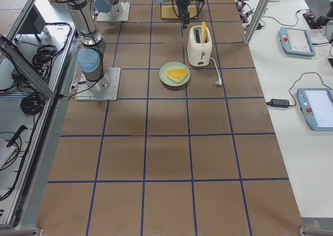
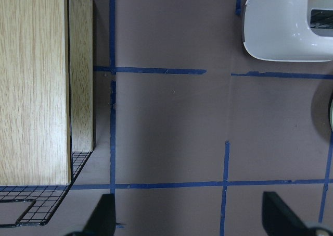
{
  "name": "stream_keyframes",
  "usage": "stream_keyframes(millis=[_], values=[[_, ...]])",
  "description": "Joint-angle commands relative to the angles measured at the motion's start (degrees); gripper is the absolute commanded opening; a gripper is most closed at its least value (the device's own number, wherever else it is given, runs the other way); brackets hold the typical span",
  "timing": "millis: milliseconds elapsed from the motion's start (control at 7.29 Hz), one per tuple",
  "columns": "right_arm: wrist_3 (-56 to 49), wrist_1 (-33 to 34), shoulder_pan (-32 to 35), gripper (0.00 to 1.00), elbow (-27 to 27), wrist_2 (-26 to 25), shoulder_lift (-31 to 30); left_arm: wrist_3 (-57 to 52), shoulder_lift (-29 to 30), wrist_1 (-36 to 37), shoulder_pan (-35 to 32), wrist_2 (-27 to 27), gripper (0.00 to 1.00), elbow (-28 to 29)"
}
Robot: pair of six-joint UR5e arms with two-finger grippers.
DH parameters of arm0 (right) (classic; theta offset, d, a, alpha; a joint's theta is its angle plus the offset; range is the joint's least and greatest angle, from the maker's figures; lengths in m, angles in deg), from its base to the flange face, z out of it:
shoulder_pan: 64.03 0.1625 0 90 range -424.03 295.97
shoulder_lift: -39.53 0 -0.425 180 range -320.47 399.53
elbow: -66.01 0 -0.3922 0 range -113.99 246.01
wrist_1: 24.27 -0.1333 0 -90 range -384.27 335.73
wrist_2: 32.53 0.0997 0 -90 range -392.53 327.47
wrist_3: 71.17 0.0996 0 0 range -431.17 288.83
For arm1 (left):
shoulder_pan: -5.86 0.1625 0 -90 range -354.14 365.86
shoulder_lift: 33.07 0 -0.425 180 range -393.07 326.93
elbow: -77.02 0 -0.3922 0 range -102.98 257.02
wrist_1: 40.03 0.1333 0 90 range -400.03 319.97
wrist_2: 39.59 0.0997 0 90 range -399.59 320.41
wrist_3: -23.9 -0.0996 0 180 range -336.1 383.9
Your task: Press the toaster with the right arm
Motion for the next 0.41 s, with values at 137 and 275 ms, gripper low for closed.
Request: stream_keyframes(millis=[137,275], values=[[0.9,0.1,0.7,1.0,-0.1,0.0,0.2,0.0,0.0,0.0,0.0,0.0,1.0,0.0],[0.8,0.0,0.7,1.0,-0.2,-0.2,0.3,0.0,0.0,0.0,0.0,0.0,1.0,0.0]])
